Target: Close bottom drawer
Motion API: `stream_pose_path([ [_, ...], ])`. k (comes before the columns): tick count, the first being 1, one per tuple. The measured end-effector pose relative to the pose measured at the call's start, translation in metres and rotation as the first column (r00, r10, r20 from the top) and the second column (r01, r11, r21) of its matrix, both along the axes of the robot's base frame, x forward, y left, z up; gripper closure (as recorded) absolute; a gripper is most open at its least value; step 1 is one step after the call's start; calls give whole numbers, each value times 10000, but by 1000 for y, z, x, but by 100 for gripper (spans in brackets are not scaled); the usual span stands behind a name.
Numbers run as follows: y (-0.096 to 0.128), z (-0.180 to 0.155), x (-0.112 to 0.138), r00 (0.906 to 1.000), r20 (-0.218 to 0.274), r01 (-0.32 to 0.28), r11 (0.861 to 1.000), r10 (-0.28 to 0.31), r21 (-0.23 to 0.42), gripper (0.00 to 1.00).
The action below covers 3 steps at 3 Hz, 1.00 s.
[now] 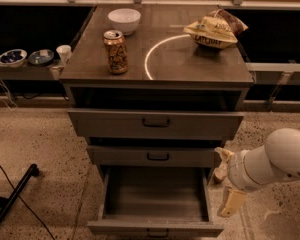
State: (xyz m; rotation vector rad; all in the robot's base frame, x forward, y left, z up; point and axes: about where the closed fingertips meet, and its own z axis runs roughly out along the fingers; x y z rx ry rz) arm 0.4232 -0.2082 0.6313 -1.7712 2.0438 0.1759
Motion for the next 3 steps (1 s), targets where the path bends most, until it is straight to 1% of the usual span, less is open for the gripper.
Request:
stream_pose_path([
  [1,0,0,0,10000,-1,-2,10000,2,2,0],
  [2,20,-43,3,9983,-321,-475,9969,496,625,0],
  [3,53,-110,-6,9893,-27,-1430,9723,1460,1850,0],
])
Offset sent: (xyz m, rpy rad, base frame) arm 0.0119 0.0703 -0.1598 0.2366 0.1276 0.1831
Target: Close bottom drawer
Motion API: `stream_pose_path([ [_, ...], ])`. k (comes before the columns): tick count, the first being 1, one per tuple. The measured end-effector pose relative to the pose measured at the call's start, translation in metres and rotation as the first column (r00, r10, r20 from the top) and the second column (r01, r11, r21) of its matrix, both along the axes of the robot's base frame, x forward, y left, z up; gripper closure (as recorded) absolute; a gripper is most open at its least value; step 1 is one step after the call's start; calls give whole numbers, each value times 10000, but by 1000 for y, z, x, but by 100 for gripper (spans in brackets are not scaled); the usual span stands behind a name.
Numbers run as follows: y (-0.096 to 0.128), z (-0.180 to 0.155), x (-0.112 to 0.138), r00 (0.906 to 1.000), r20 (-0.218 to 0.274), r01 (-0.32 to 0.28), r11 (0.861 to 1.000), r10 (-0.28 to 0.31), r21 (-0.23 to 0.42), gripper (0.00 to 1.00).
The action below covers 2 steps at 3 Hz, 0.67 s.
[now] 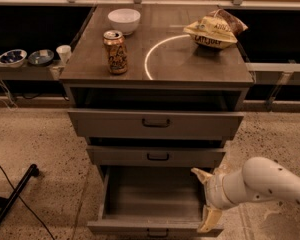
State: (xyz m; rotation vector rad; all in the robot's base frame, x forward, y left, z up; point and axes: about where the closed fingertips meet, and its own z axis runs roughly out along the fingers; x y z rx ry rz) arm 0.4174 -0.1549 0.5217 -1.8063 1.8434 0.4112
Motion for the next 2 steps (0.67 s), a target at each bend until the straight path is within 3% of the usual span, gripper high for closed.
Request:
stream_pose_path([
  [1,13,-47,-10,9955,259,-935,9880,910,1229,0],
  [2,25,-75,-24,9854,323,-1702,9701,1672,1729,0],
])
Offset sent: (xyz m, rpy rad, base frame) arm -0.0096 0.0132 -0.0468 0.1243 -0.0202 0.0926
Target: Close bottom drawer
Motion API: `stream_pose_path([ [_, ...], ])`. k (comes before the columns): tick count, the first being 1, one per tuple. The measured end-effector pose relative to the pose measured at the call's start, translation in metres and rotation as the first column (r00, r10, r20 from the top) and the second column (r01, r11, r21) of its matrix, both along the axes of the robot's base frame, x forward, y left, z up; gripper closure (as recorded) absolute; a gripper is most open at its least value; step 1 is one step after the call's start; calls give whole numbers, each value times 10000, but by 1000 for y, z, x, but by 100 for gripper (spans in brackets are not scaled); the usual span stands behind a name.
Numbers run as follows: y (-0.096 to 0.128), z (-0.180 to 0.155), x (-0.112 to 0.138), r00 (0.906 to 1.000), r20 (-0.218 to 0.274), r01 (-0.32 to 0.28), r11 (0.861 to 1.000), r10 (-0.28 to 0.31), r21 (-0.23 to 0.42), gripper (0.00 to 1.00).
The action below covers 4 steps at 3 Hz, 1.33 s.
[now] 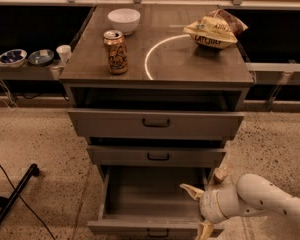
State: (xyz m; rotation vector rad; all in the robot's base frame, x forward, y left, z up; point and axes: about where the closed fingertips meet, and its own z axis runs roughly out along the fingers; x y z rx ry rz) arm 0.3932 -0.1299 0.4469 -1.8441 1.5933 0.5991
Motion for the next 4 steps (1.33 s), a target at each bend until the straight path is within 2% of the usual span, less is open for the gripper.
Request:
stream_pose_path([
  [1,2,-39,3,9975,-607,344,9985,-370,-428,0],
  [2,1,-97,-1,9937,-668,822,9904,-900,-1110,0],
  [3,-6,-150,13,9855,139,1697,9793,-1692,-1099,0],
  [4,-9,-191,13,9761,633,2120,9751,-2080,-646,0],
])
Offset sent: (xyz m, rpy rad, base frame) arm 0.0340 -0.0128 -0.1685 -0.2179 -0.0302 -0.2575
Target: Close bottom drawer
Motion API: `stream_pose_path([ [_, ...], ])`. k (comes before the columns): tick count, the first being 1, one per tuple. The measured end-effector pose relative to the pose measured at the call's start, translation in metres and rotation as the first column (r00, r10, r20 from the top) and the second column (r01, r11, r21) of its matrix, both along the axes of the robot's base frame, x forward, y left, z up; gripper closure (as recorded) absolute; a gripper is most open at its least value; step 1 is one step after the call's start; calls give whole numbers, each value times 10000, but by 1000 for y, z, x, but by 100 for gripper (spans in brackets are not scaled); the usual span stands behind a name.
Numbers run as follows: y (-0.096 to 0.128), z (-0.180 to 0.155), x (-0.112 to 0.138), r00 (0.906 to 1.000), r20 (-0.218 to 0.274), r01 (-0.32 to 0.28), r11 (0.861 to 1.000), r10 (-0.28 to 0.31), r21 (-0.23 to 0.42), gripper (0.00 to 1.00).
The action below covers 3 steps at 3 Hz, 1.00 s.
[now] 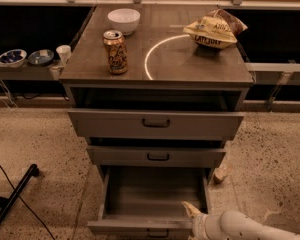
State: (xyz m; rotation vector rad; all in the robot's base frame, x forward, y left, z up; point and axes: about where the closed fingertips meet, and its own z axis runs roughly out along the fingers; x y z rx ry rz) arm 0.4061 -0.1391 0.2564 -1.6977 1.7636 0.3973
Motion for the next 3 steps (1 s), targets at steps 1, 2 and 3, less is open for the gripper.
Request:
stream_pose_path([
  [1,0,0,0,10000,-1,3,10000,-3,-2,0],
  [2,-20,-29,-7,9991,-118,396,9988,-400,-300,18],
  [3,-33,-60,-15,9986,-237,459,9954,-481,-839,42],
])
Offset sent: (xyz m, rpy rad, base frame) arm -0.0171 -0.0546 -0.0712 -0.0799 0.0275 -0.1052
